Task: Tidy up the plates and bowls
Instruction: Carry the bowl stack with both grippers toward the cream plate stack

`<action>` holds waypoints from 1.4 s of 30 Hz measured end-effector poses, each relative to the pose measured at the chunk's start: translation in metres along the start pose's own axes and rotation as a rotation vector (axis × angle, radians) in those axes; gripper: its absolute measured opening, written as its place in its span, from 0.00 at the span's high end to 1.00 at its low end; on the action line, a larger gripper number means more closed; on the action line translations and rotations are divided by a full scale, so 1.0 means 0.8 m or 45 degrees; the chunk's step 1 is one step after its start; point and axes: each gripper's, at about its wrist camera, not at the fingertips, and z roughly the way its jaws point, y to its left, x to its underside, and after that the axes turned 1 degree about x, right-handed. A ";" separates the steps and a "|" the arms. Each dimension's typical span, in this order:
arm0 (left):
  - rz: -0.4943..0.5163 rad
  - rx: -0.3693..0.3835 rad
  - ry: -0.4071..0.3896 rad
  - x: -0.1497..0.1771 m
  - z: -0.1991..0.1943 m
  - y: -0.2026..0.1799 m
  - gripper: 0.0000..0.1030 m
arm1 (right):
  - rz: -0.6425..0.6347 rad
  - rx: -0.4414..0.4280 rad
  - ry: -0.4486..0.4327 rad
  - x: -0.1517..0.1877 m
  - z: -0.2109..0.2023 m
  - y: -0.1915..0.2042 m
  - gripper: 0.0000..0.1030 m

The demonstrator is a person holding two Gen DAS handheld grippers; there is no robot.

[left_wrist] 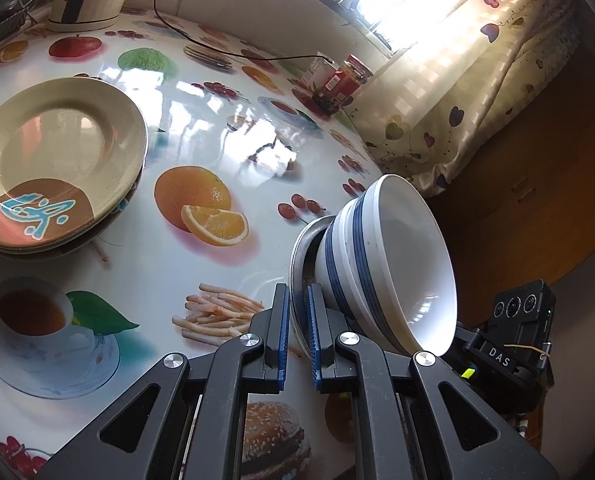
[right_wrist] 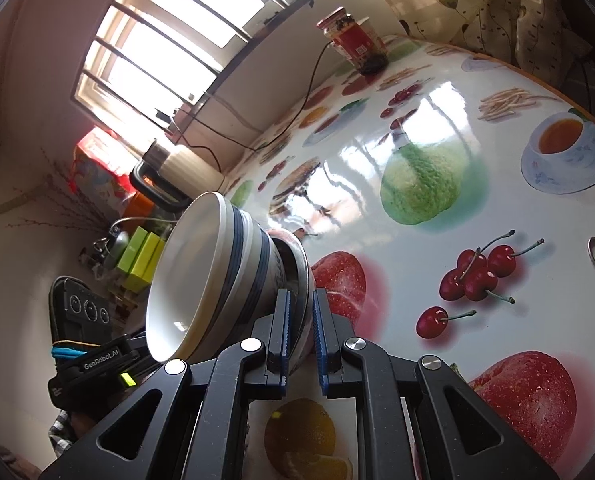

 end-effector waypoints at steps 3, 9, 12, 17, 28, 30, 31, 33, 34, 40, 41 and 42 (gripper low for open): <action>0.002 -0.011 -0.013 0.000 -0.012 0.005 0.91 | -0.011 -0.007 0.006 -0.002 0.004 0.007 0.89; -0.009 -0.025 -0.038 -0.003 -0.036 0.020 0.91 | -0.029 -0.019 0.021 -0.007 0.013 0.021 0.89; -0.021 -0.028 -0.047 -0.007 -0.049 0.031 0.91 | -0.037 -0.026 0.026 -0.010 0.018 0.028 0.89; -0.024 -0.047 -0.068 -0.010 -0.057 0.026 0.92 | -0.050 -0.039 0.039 -0.016 0.027 0.039 0.89; -0.059 -0.088 -0.109 -0.031 -0.053 0.008 0.92 | -0.079 -0.067 0.074 -0.030 0.050 0.064 0.89; -0.064 -0.094 -0.118 -0.034 -0.058 0.009 0.92 | -0.087 -0.072 0.078 -0.032 0.054 0.070 0.89; -0.066 -0.097 -0.122 -0.037 -0.057 0.008 0.92 | -0.092 -0.075 0.079 -0.033 0.056 0.073 0.89; -0.069 -0.102 -0.131 -0.042 -0.059 0.008 0.92 | -0.098 -0.081 0.082 -0.036 0.060 0.078 0.89; -0.070 -0.105 -0.135 -0.043 -0.061 0.009 0.92 | -0.101 -0.085 0.083 -0.037 0.062 0.081 0.89; -0.084 -0.127 -0.158 -0.053 -0.073 0.015 0.92 | -0.119 -0.106 0.101 -0.042 0.076 0.094 0.89; -0.088 -0.130 -0.160 -0.054 -0.074 0.017 0.92 | -0.122 -0.108 0.105 -0.043 0.079 0.096 0.89; -0.089 -0.133 -0.163 -0.054 -0.076 0.018 0.92 | -0.124 -0.111 0.108 -0.044 0.081 0.098 0.89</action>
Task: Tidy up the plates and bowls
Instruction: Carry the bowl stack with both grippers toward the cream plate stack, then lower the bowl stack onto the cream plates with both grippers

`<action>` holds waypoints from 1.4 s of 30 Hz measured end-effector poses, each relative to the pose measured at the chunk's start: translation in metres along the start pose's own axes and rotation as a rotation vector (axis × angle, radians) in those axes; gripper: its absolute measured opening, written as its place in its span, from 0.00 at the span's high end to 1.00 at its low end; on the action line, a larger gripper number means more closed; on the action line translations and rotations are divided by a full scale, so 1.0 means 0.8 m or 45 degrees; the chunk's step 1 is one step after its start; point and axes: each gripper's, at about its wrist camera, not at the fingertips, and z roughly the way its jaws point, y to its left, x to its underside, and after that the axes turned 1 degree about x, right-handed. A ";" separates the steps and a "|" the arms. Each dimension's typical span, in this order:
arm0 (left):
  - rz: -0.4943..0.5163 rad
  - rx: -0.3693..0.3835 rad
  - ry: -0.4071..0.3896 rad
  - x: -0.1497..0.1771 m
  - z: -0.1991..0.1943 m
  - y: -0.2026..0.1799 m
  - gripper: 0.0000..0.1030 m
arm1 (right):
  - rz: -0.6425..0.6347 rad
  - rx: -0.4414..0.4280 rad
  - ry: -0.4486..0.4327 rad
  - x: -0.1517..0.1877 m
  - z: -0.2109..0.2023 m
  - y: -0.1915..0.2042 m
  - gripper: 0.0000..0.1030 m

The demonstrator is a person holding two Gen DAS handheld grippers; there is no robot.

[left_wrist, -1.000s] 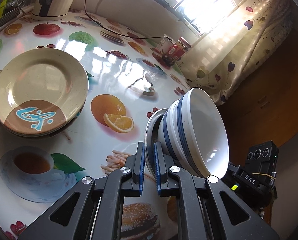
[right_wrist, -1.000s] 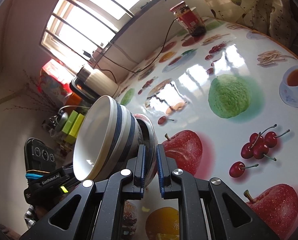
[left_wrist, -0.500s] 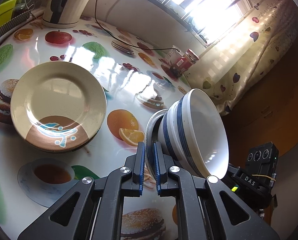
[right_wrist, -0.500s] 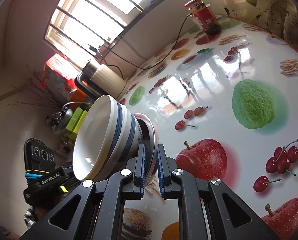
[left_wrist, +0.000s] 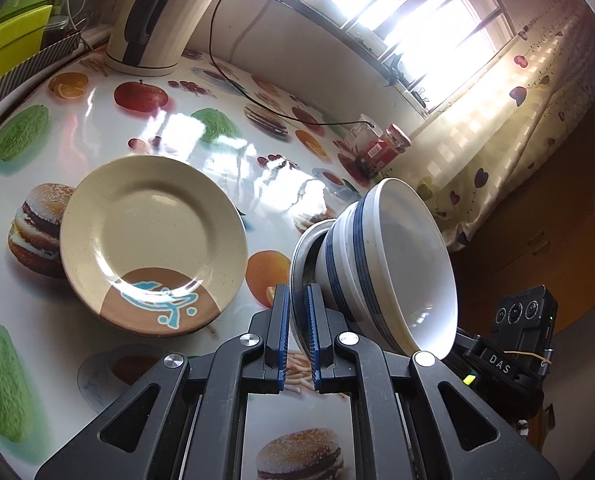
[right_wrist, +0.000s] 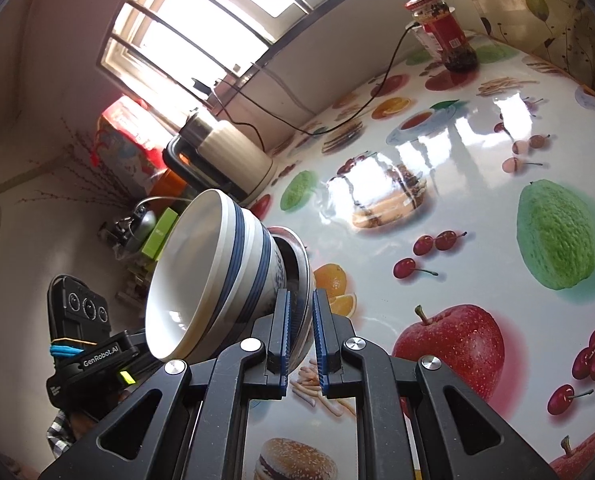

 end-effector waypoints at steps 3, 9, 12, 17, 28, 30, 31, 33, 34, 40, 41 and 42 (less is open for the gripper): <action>-0.007 -0.007 -0.005 -0.003 -0.002 0.004 0.92 | -0.002 -0.007 0.012 -0.002 0.007 0.003 0.89; -0.022 -0.023 -0.018 -0.010 -0.007 0.013 0.92 | -0.017 -0.017 0.032 -0.006 0.019 0.009 0.89; -0.028 -0.028 -0.028 -0.013 -0.009 0.018 0.92 | -0.025 -0.021 0.038 -0.008 0.025 0.014 0.89; -0.039 -0.035 -0.040 -0.020 -0.014 0.026 0.92 | -0.035 -0.026 0.052 -0.010 0.036 0.022 0.89; -0.070 -0.064 -0.067 -0.030 -0.024 0.050 0.93 | -0.061 -0.038 0.090 -0.012 0.067 0.041 0.89; -0.073 -0.069 -0.071 -0.032 -0.025 0.055 0.93 | -0.063 -0.038 0.098 -0.012 0.073 0.044 0.89; -0.077 -0.072 -0.071 -0.033 -0.026 0.058 0.93 | -0.062 -0.038 0.102 -0.012 0.076 0.045 0.89; -0.082 -0.078 -0.074 -0.035 -0.027 0.063 0.93 | -0.065 -0.038 0.110 -0.011 0.081 0.047 0.89; -0.086 -0.079 -0.076 -0.036 -0.028 0.065 0.93 | -0.067 -0.038 0.114 -0.012 0.084 0.048 0.89; -0.109 -0.099 -0.082 -0.041 -0.029 0.081 0.93 | -0.073 -0.043 0.138 -0.013 0.103 0.054 0.89; -0.113 -0.099 -0.083 -0.041 -0.029 0.083 0.93 | -0.070 -0.046 0.143 -0.013 0.107 0.055 0.89; -0.111 -0.100 -0.086 -0.041 -0.030 0.085 0.93 | -0.071 -0.046 0.145 -0.013 0.110 0.055 0.89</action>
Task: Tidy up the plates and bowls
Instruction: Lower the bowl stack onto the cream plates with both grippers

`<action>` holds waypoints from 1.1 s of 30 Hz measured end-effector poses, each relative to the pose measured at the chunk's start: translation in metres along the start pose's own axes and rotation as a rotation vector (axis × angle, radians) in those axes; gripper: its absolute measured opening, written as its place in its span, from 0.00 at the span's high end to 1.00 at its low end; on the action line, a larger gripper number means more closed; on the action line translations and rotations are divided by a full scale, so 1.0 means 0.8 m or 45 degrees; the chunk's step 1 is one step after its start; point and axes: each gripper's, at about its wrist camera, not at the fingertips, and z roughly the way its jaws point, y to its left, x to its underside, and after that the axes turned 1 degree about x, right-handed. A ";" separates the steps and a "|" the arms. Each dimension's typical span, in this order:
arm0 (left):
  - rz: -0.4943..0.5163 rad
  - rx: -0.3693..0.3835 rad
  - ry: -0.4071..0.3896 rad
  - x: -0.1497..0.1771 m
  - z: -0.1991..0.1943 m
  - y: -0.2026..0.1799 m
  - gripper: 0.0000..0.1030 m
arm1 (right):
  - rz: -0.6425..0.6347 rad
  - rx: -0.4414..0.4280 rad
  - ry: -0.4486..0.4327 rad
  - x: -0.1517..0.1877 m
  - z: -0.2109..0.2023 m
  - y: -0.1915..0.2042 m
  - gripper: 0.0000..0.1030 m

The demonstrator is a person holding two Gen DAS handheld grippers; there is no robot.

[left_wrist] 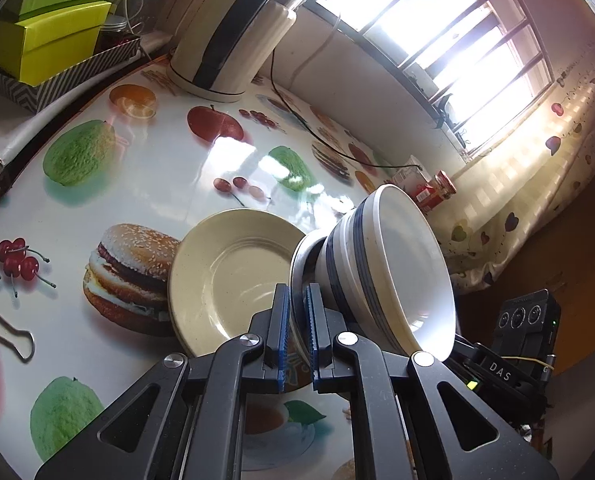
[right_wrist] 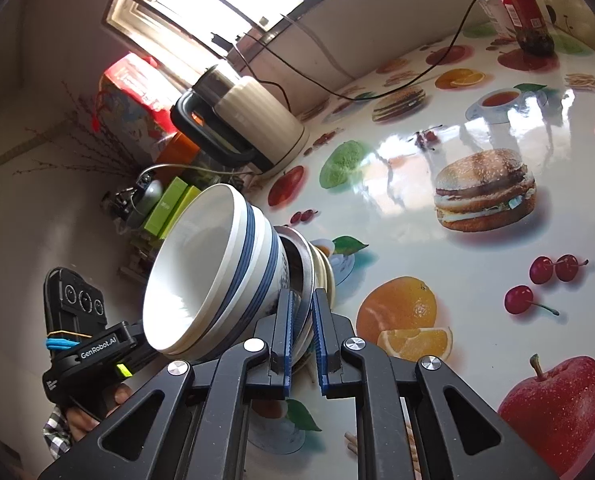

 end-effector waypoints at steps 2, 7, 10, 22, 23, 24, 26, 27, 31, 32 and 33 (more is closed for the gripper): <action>-0.003 -0.007 0.002 -0.001 0.001 0.004 0.93 | -0.003 0.001 0.006 -0.001 0.005 0.001 0.89; -0.027 -0.024 0.009 -0.002 0.005 0.016 0.93 | -0.007 0.003 0.024 -0.005 0.018 0.002 0.89; -0.038 -0.027 0.004 -0.004 0.005 0.022 0.93 | -0.015 0.003 0.033 -0.007 0.025 0.004 0.89; -0.055 -0.061 -0.010 -0.011 0.003 0.038 0.93 | -0.029 -0.001 0.068 -0.011 0.050 0.009 0.89; -0.057 -0.064 -0.010 -0.011 0.003 0.039 0.93 | -0.032 -0.002 0.069 -0.012 0.052 0.010 0.89; -0.060 -0.066 -0.009 -0.011 0.003 0.041 0.93 | -0.035 0.000 0.071 -0.012 0.054 0.011 0.89; -0.065 -0.071 -0.009 -0.011 0.003 0.043 0.93 | -0.042 0.003 0.074 -0.013 0.057 0.013 0.89; -0.070 -0.073 -0.008 -0.011 0.004 0.045 0.93 | -0.043 0.002 0.076 -0.013 0.057 0.014 0.89; -0.074 -0.079 -0.010 -0.011 0.003 0.047 0.93 | -0.053 0.000 0.078 -0.014 0.061 0.016 0.89; -0.074 -0.078 -0.011 -0.011 0.002 0.047 0.93 | -0.055 0.002 0.080 -0.015 0.062 0.017 0.89; -0.077 -0.077 -0.012 -0.012 0.002 0.048 0.93 | -0.055 0.003 0.080 -0.015 0.063 0.017 0.89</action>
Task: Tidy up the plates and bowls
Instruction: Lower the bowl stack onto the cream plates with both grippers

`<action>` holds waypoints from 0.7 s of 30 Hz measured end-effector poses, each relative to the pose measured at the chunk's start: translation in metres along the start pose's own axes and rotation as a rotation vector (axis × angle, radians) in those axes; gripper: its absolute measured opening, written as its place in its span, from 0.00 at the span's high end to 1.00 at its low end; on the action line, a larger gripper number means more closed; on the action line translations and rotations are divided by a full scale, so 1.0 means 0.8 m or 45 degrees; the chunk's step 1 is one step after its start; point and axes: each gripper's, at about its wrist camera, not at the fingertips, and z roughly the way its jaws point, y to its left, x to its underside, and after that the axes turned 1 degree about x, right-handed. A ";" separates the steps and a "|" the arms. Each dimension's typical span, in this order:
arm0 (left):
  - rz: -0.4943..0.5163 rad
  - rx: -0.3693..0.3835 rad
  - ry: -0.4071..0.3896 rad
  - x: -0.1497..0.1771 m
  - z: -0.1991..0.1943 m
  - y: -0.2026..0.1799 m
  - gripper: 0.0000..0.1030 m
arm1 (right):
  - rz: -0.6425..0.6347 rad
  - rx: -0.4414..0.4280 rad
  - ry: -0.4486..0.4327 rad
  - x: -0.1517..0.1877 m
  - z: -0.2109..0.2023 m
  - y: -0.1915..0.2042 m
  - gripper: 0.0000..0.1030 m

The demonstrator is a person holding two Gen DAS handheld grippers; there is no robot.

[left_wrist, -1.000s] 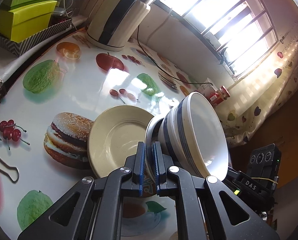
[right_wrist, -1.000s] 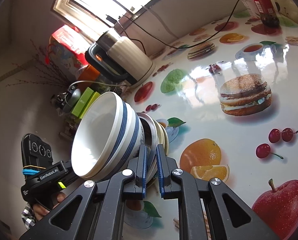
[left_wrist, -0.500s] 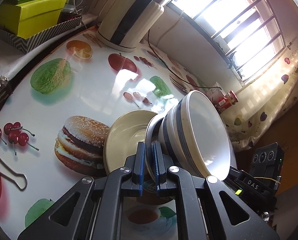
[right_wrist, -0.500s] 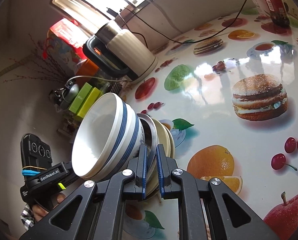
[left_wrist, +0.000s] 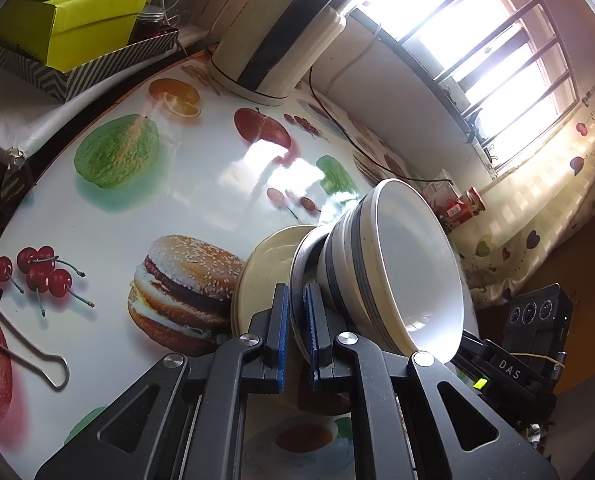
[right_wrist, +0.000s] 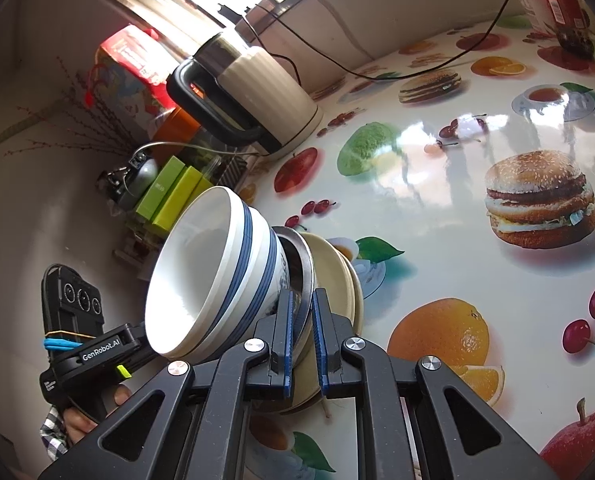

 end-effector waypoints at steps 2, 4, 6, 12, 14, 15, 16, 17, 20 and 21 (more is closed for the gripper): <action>-0.001 -0.003 -0.002 0.000 0.000 0.001 0.93 | -0.002 -0.002 0.001 -0.001 0.002 0.001 0.89; 0.009 -0.016 -0.004 0.001 0.000 0.000 0.93 | -0.006 -0.002 0.002 -0.001 0.003 0.002 0.89; 0.015 -0.019 -0.004 0.001 0.001 0.000 0.93 | -0.016 0.006 0.001 -0.001 0.004 0.003 0.89; 0.019 -0.012 -0.005 0.002 0.001 0.001 0.93 | -0.021 0.013 -0.007 0.000 0.004 0.003 0.89; 0.026 -0.019 -0.007 0.002 0.001 0.000 0.93 | -0.025 0.017 -0.010 0.000 0.004 0.004 0.89; 0.037 -0.027 -0.011 0.003 0.001 -0.001 0.93 | -0.029 0.020 -0.011 0.001 0.004 0.004 0.89; 0.041 -0.034 -0.014 0.003 0.001 -0.002 0.93 | -0.031 0.023 -0.011 0.001 0.004 0.004 0.89; 0.041 -0.037 -0.015 0.003 0.000 -0.002 0.93 | -0.034 0.027 -0.011 0.001 0.004 0.005 0.89; 0.032 -0.035 -0.019 0.004 0.000 0.000 0.92 | -0.038 0.033 -0.011 0.001 0.004 0.005 0.89; 0.032 -0.037 -0.019 0.004 0.000 0.000 0.91 | -0.040 0.033 -0.012 0.001 0.004 0.006 0.89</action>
